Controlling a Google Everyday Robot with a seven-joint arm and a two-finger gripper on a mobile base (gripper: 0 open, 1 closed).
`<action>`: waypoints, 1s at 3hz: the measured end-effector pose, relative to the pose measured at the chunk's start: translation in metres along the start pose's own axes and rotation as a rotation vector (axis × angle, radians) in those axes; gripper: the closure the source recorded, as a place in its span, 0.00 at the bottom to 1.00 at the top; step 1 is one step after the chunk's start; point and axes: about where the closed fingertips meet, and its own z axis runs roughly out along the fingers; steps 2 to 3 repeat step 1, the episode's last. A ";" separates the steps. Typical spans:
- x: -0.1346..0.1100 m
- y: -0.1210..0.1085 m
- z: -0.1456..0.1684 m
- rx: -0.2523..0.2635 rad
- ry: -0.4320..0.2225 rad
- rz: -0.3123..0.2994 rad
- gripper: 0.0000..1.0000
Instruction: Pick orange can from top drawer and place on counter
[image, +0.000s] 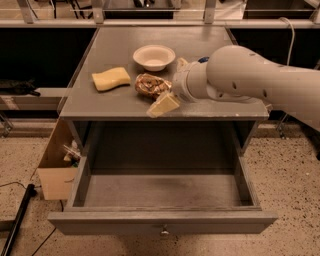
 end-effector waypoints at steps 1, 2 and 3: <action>0.000 0.000 0.000 0.000 0.000 0.000 0.00; 0.000 0.000 0.000 0.000 0.000 0.000 0.00; 0.000 0.000 0.000 0.000 0.000 0.000 0.00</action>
Offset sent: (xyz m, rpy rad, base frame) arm 0.0000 0.0000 0.0000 0.0000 0.0000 0.0000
